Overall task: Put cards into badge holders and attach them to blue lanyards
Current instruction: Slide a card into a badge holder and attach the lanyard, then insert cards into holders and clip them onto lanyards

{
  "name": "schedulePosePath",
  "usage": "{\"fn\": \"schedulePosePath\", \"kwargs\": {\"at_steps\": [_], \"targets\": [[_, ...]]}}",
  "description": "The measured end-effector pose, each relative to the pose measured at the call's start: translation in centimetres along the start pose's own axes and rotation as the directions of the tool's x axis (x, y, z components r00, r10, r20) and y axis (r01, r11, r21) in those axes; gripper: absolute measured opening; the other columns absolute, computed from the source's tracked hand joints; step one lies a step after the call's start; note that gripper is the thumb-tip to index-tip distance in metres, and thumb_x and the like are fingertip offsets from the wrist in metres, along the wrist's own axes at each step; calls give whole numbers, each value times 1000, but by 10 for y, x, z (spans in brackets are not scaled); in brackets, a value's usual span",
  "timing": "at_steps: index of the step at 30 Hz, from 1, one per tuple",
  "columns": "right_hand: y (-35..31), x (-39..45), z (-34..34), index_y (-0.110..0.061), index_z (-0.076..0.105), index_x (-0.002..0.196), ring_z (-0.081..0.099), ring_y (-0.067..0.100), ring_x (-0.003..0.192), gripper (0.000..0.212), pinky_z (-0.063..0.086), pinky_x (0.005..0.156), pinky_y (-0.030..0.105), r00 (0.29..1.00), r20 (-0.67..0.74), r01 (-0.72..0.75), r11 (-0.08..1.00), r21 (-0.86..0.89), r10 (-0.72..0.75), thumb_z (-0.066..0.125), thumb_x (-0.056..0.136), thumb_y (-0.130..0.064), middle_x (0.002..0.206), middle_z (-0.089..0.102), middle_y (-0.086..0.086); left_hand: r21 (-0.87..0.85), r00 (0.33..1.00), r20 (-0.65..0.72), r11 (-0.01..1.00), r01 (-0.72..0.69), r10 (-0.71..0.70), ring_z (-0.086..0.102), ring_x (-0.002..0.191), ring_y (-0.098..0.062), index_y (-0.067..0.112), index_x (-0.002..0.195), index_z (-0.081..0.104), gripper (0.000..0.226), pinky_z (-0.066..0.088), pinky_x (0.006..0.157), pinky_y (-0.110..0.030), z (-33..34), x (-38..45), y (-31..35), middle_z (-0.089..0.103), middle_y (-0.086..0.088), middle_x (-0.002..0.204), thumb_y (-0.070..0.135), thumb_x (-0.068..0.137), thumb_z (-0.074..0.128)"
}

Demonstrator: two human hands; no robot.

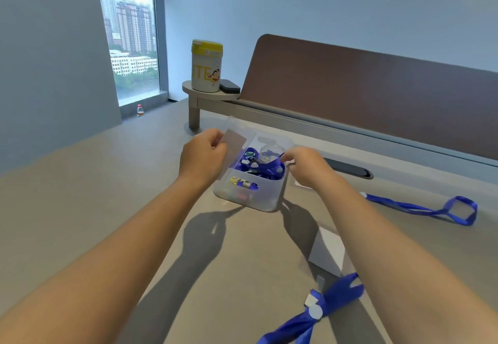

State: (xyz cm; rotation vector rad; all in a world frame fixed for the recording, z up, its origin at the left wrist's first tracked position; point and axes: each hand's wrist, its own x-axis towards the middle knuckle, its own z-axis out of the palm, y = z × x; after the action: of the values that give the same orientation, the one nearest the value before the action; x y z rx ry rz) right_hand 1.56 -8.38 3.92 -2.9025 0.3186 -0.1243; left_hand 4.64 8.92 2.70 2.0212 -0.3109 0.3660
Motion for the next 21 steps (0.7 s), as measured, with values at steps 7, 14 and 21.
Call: {"fn": "schedulePosePath", "kwargs": {"at_steps": [7, 14, 21], "targets": [[81, -91, -19, -8, 60, 121, 57, 29, 112, 32, 45, 95, 37, 988, -49, -145, 989, 7, 145, 42, 94, -10, 127, 60, 13, 45, 956, 156, 965, -258, 248, 57, 90, -32, 2, 107, 63, 26, 50, 77, -37, 44, -56, 46, 66, -20, 107, 10, 92, 42], [173, -177, -10, -7, 61, 119, 57, 28, 112, 31, 45, 96, 36, 907, -30, -418, 905, 74, 421, 46, 92, -12, 125, 62, 12, -17, 875, 289, 916, -401, 389, 58, 101, -27, 11, 121, 56, 31, 39, 82, -25, 105, -124, 73, 65, -15, 114, 11, 92, 44], [213, -200, 12, -1, 60, 118, 58, 30, 110, 35, 47, 94, 38, 853, 39, -522, 850, 64, 521, 45, 93, -20, 121, 63, 17, 33, 828, 414, 903, -429, 379, 54, 105, -25, 11, 120, 57, 32, 38, 82, -26, 147, -148, 88, 61, -12, 119, 10, 93, 40]]}}
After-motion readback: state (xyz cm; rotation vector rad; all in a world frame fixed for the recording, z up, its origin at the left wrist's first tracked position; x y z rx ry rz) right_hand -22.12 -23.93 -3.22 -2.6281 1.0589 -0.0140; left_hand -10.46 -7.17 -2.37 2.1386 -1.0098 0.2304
